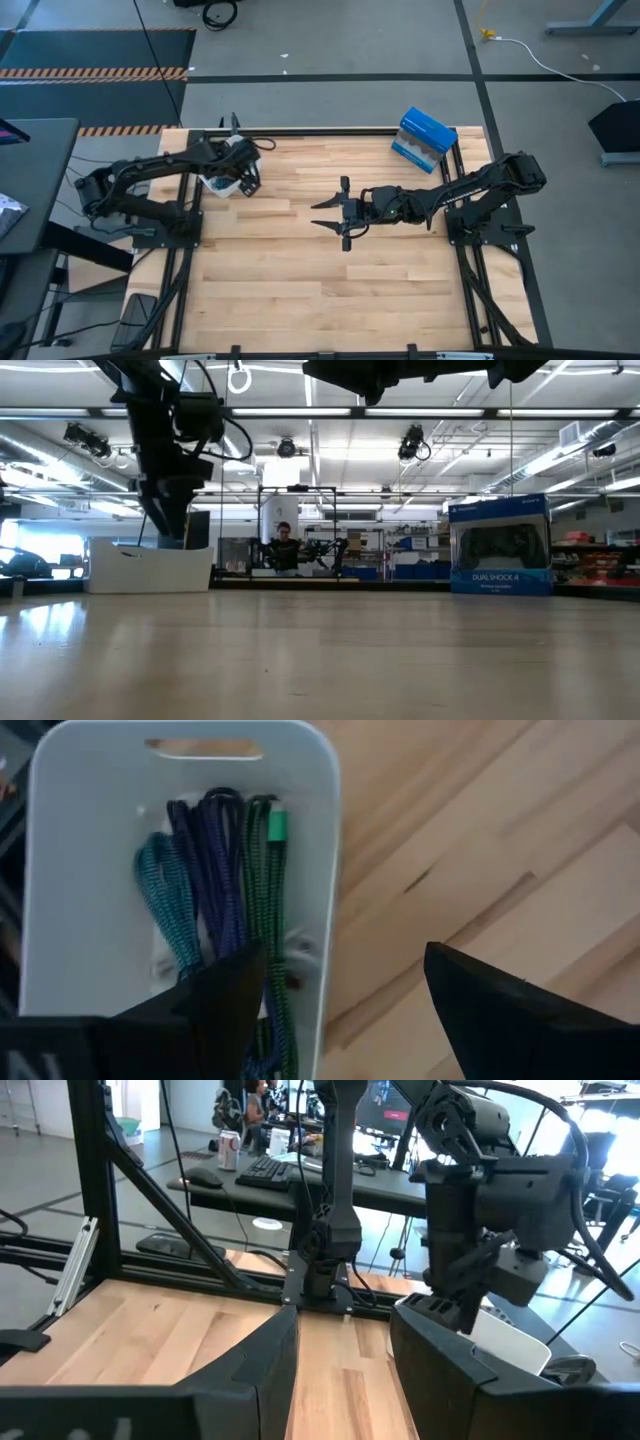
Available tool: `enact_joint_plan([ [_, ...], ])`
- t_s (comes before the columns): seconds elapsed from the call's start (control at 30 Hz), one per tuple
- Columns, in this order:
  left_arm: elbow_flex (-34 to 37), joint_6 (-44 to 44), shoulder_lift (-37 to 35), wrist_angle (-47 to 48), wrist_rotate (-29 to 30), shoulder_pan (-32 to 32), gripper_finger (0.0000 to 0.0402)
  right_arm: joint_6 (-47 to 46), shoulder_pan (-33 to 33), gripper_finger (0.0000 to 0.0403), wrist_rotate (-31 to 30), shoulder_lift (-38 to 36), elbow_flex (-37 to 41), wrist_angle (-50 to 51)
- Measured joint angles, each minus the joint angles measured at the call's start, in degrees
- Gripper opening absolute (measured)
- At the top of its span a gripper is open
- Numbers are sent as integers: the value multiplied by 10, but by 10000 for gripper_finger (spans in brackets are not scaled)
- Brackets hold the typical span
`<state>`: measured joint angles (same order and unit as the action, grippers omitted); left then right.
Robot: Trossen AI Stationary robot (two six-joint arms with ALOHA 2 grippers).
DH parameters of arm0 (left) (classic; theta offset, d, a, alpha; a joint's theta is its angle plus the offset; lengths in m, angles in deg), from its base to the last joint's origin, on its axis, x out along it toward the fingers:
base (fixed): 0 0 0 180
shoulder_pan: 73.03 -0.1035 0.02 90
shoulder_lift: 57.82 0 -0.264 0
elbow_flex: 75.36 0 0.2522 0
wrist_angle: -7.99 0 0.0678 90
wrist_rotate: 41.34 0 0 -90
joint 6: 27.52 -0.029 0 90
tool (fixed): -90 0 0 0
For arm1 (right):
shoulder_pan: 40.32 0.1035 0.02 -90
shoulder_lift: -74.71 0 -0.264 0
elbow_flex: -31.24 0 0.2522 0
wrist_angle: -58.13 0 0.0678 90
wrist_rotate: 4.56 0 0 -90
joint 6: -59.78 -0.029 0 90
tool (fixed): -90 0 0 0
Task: Pick and place USB-C Cables
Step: Move the white bin to the center of the table
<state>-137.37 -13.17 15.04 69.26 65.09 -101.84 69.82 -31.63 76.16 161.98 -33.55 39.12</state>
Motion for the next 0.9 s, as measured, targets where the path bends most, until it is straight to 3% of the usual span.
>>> enact_joint_plan([
  [0.4, 0, -26, 133, -7, -13, 1, 282, -7, 2, 168, 0, 0, 0, 3],
  [0.6, 0, -30, 161, -27, -13, -8, 275, -6, 2, 168, 0, 0, 0, 7],
  [0.73, 0, -30, 161, -37, -30, 0, 241, -4, 1, 168, 0, 0, 0, 10],
  [0.9, 0, -25, 161, -48, -34, 18, 159, -4, -2, 168, 0, 0, 0, 15],
])
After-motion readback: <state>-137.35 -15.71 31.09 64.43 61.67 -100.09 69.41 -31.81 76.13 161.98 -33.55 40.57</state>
